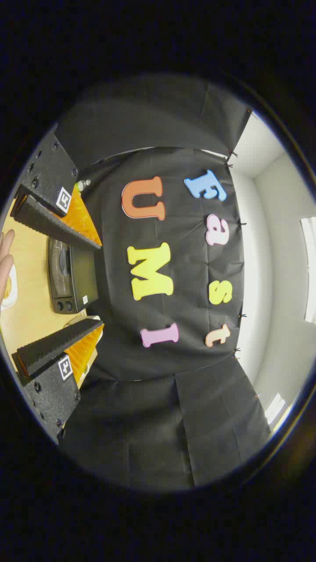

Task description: Open the toaster oven, put the food inside, and close the toaster oven door.

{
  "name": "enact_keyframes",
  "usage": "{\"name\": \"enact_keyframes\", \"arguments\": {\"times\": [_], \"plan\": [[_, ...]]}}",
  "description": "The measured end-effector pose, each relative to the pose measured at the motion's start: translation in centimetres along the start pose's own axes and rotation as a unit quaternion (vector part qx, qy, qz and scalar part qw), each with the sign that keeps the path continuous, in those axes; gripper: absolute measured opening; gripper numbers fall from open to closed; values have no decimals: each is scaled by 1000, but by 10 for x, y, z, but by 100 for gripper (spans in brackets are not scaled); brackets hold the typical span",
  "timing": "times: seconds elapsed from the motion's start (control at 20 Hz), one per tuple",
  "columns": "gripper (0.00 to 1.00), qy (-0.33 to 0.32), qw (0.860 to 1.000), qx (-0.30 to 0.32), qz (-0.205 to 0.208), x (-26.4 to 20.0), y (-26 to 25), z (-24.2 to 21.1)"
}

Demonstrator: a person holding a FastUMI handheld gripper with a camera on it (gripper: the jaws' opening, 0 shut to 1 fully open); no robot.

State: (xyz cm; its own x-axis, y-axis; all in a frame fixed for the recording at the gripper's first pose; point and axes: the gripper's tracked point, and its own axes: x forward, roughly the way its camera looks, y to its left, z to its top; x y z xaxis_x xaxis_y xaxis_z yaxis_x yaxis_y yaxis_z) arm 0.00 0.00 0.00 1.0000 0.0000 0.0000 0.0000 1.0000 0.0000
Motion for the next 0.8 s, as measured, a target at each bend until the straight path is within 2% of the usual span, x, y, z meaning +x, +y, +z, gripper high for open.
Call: {"name": "enact_keyframes", "arguments": {"times": [0.8], "plan": [[100, 3, 1000, -24, 0, -4, -3, -14]]}}
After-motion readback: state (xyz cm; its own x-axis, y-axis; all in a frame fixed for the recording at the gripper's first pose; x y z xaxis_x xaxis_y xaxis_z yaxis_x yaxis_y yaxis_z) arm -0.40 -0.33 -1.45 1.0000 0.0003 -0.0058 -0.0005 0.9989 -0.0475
